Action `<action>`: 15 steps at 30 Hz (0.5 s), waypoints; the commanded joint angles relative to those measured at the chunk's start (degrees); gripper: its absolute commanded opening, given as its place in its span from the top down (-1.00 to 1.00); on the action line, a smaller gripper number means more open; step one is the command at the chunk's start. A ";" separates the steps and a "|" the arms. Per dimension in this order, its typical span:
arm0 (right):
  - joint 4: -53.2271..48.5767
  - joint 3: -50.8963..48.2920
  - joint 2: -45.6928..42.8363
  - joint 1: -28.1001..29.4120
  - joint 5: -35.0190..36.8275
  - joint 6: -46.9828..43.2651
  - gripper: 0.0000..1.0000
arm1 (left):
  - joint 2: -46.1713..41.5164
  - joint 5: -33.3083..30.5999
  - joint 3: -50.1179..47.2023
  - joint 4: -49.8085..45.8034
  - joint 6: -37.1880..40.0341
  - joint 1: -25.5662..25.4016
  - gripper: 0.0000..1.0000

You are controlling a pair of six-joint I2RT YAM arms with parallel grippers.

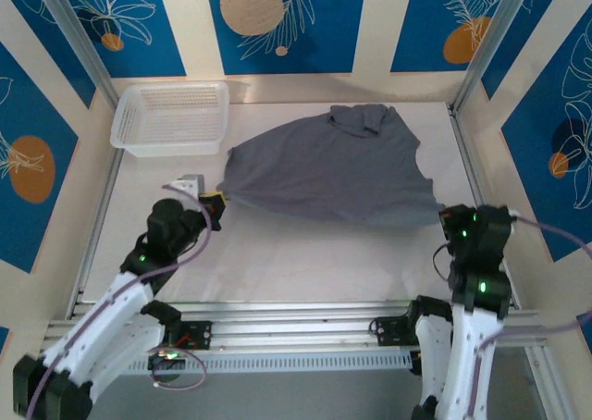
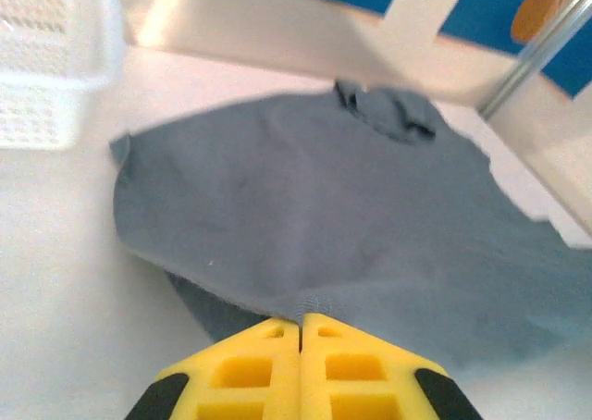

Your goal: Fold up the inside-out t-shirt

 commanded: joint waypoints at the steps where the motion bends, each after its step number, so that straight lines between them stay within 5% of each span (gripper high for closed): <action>1: -4.64 -0.46 -6.52 -0.30 10.82 8.59 1.00 | -6.13 -4.05 -3.92 -7.05 0.45 -0.30 0.81; 4: 2.04 -1.76 -11.90 -0.30 11.66 7.04 0.16 | -12.09 -2.55 -6.01 -6.56 1.86 -0.45 -0.03; 6: 7.41 -1.73 -13.50 -0.30 12.16 4.67 -0.25 | -14.37 -1.27 -5.89 -5.28 2.98 -0.47 -0.25; 11: 18.40 2.42 -8.17 -0.21 6.88 -3.67 -0.30 | -7.73 5.01 1.91 -0.75 5.95 -1.35 -0.31; 15: 20.82 5.62 6.60 0.24 -12.48 -8.64 -0.16 | 10.63 -1.47 15.17 -7.13 8.14 -5.46 -0.29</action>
